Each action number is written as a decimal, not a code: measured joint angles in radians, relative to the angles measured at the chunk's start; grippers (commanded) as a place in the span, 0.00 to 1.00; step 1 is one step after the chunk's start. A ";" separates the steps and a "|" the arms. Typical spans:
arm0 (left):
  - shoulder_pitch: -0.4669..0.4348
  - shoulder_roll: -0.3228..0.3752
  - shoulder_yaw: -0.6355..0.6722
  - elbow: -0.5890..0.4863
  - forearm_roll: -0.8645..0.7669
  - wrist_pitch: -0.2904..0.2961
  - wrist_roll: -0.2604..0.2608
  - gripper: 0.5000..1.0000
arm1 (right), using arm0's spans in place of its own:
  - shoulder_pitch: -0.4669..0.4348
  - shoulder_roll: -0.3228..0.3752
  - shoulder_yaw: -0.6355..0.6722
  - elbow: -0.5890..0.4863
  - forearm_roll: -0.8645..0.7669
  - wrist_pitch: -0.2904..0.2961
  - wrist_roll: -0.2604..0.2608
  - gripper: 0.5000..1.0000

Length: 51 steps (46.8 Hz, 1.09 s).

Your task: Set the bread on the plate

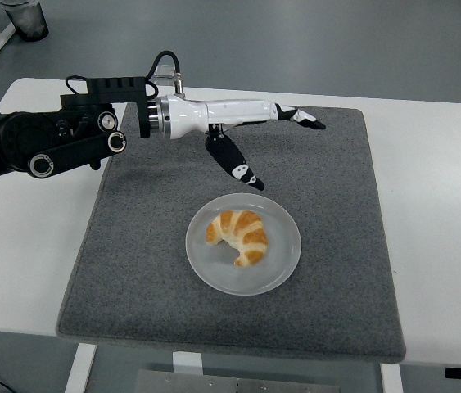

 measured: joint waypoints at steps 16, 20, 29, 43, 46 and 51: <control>0.029 0.002 -0.004 0.132 -0.582 0.000 0.000 1.00 | 0.000 0.000 0.000 0.000 0.000 0.000 0.000 0.90; 0.050 0.005 -0.007 0.148 -0.632 -0.001 0.000 1.00 | 0.000 0.000 0.000 0.000 0.000 0.000 0.000 0.90; 0.113 0.015 -0.018 0.150 -0.820 -0.004 0.000 1.00 | 0.000 0.000 0.000 0.000 0.000 0.000 0.000 0.90; 0.168 0.015 -0.029 0.150 -1.162 -0.002 0.031 1.00 | 0.000 0.000 0.000 0.000 0.000 0.000 0.000 0.90; 0.178 0.015 -0.043 0.154 -1.227 0.000 0.049 1.00 | 0.000 0.000 0.000 0.000 0.000 0.000 0.000 0.90; 0.203 0.015 -0.089 0.171 -1.286 0.001 0.080 1.00 | 0.000 0.000 0.000 0.000 0.000 0.000 0.000 0.90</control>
